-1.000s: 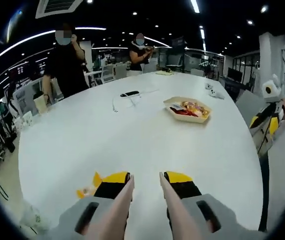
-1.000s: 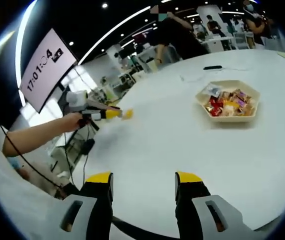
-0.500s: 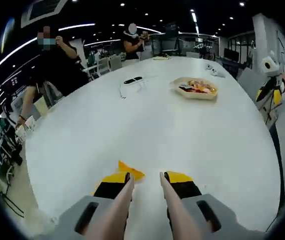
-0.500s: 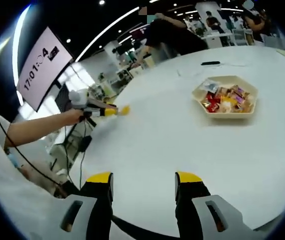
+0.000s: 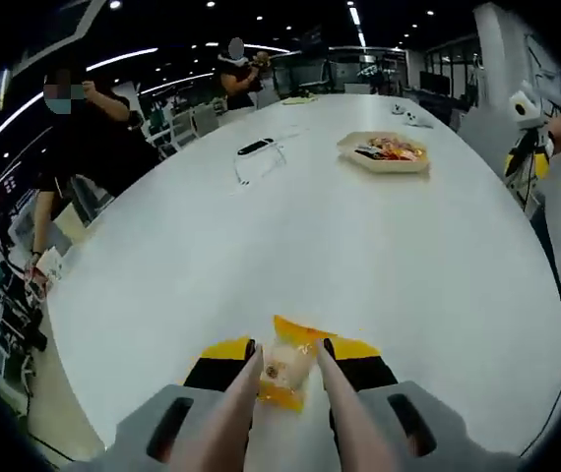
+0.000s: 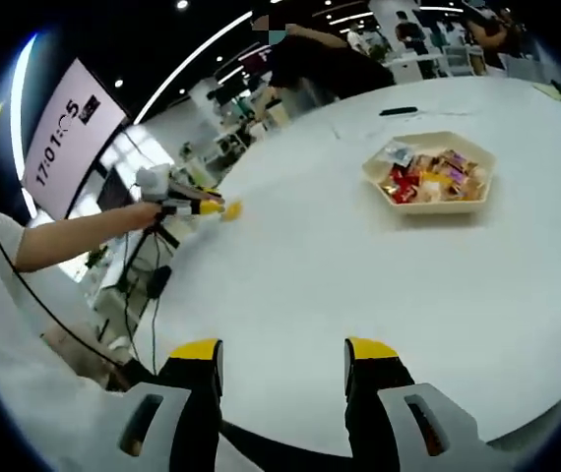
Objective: Place the target food into the container with the food tongs after gripping and lifting it, then release it inside without dropping or visibly crushing the food.
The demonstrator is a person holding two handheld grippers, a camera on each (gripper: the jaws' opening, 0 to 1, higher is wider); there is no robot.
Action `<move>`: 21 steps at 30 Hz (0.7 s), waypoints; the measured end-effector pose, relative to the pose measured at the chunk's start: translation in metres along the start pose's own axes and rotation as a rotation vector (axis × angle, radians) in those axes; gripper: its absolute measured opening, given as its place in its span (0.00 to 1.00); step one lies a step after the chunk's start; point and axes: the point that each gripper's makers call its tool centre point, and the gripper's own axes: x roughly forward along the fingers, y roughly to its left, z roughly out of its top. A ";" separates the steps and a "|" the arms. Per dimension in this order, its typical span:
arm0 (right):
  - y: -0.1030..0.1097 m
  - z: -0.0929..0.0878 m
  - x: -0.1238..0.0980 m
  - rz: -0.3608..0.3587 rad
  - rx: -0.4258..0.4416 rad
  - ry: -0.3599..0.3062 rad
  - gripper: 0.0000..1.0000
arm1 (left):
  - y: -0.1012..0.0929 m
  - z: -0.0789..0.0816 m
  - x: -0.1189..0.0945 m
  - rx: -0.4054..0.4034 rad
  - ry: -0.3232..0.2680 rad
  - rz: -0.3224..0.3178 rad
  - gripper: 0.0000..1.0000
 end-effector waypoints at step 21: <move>0.000 -0.011 -0.002 0.000 0.019 0.016 0.50 | -0.006 -0.009 0.022 0.013 0.054 -0.062 0.27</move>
